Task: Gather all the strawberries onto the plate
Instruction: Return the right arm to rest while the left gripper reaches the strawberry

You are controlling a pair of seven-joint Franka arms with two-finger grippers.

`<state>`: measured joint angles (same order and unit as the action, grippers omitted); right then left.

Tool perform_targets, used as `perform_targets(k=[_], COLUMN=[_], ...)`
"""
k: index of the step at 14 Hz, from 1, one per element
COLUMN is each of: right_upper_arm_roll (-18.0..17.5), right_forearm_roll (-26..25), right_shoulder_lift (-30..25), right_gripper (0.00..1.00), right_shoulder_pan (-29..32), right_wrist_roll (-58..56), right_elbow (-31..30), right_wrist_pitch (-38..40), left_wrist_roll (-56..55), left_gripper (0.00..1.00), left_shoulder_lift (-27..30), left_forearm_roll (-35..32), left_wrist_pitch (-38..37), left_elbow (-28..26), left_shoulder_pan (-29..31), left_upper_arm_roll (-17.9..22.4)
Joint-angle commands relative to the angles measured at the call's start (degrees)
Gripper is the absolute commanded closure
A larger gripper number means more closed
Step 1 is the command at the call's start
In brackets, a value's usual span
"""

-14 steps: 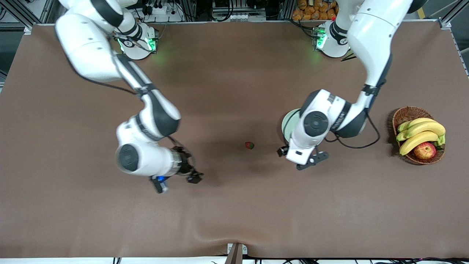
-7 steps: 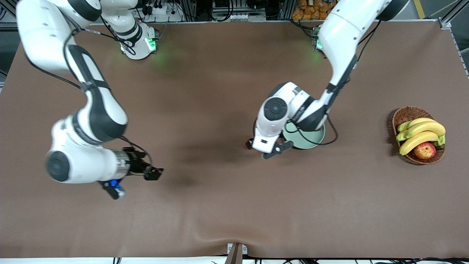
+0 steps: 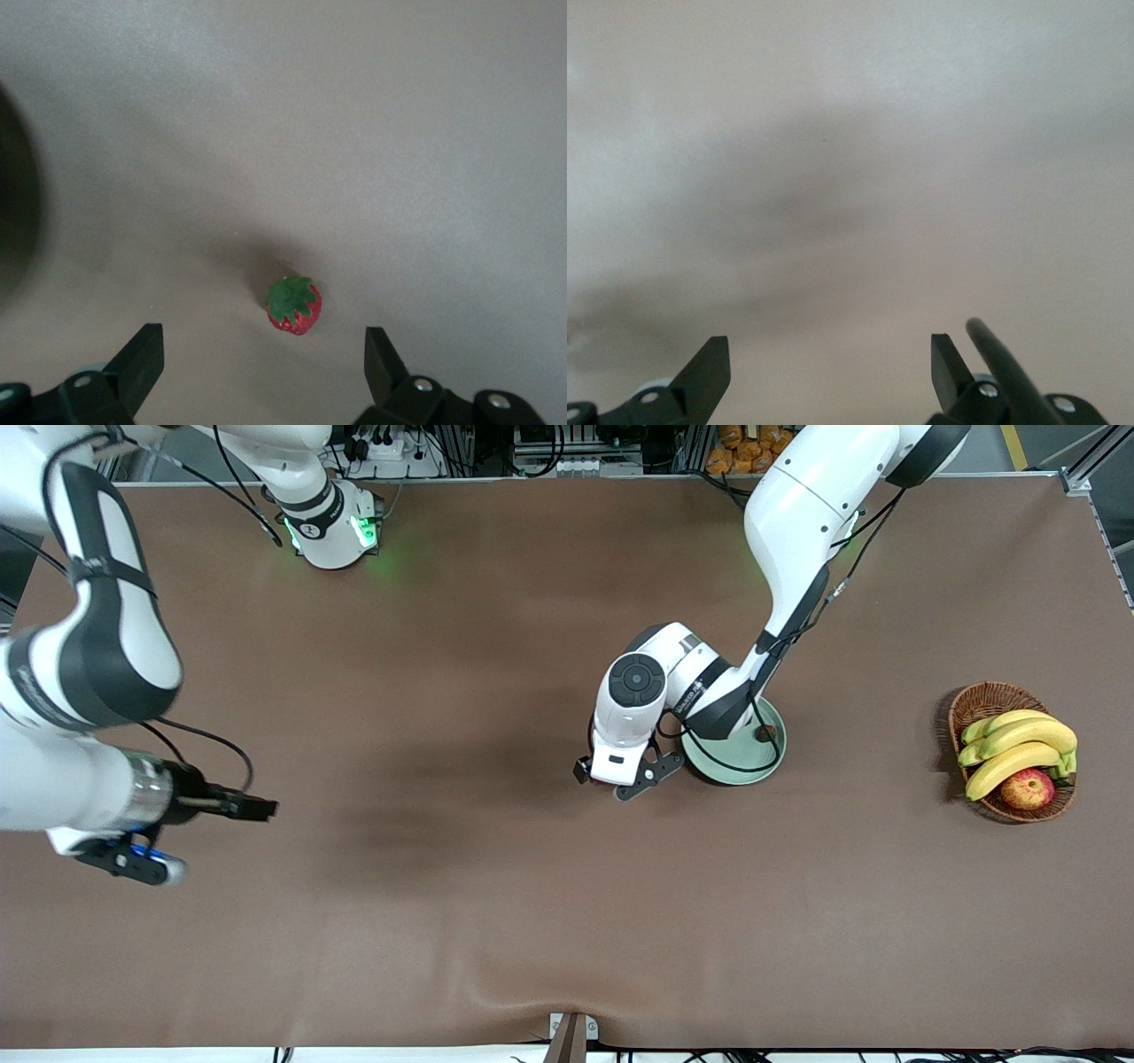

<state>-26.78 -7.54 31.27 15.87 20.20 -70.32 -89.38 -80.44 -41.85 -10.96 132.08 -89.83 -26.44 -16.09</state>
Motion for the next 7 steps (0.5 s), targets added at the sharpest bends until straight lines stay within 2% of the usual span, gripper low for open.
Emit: perform_targets(k=[1,5,7], right_upper_arm_roll=[-0.9,-1.0,-1.0], right_forearm_roll=[-0.5,-0.2,-0.1], right_shoulder_lift=[-9.6,-19.4,-24.0], right_gripper=[0.0,0.0,0.0], right_shoulder_pan=[5.8,11.3,13.0], right_wrist_roll=[-11.4,-23.8,-26.1], right_elbow=[-9.8,-16.0,-19.2], right_wrist_pitch=[-0.9,0.8,1.1], left_wrist_roll=[-3.8,-7.0,-7.5], left_gripper=[0.0,0.0,0.0], left_shoulder_lift=[-0.2,-0.3,-0.7], left_forearm_roll=[0.8,0.6,0.6], left_wrist_pitch=[0.2,0.3,0.4], left_elbow=[0.8,0.8,0.7], left_shoulder_pan=[-0.4,-2.2,-2.5], left_upper_arm_roll=[0.3,0.4,0.4])
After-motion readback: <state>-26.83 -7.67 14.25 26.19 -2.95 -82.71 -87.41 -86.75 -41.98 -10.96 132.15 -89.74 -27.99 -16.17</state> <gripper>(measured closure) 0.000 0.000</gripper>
